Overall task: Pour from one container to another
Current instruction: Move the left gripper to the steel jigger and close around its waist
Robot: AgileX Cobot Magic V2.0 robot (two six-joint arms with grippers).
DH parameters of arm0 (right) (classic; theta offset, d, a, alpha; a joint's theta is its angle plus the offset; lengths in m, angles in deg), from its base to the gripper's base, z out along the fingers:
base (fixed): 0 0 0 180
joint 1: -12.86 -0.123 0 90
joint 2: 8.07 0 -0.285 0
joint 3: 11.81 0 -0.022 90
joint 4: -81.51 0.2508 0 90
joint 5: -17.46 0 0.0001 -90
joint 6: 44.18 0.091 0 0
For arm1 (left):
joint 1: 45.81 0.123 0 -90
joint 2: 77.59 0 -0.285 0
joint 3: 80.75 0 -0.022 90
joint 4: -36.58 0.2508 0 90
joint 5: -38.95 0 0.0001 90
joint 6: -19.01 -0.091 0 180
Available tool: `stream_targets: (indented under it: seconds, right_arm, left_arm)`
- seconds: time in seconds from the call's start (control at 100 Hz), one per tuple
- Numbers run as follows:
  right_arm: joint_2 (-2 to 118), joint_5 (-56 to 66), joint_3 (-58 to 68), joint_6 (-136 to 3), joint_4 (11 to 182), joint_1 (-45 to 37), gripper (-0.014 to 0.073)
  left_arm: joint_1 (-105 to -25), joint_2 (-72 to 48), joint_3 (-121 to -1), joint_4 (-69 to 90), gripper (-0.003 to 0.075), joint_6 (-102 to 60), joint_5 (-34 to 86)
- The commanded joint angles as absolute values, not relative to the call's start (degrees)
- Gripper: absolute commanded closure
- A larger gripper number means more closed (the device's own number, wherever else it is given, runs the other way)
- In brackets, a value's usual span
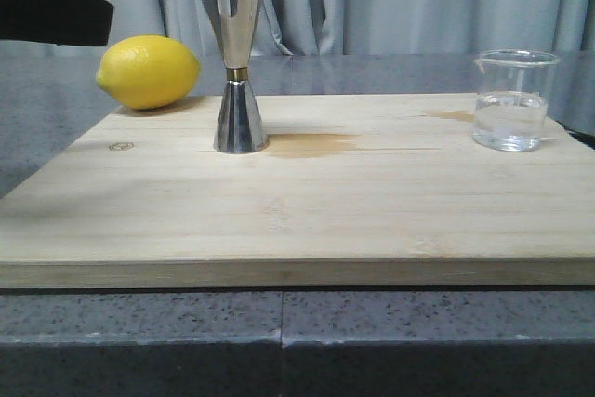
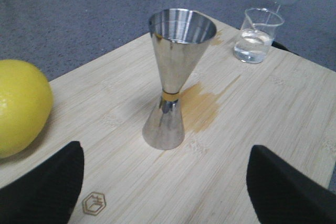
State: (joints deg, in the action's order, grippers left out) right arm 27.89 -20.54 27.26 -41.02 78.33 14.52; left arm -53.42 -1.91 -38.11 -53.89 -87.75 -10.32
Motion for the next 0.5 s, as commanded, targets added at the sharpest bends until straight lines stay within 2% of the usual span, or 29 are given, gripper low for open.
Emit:
stream_targets:
  seconds: [0.0, 0.49]
  right_arm:
    - [28.7, -16.8, 25.2, -41.2, 78.1, 15.0, 0.0018]
    - [28.7, -16.9, 25.2, -41.2, 78.1, 15.0, 0.0018]
  left_arm:
    - [-53.9, -0.2, -38.9, -62.1, 0.0134, -94.0, -16.8]
    - [-54.1, 16.5, -40.8, -69.5, 0.0134, -107.9, -33.8]
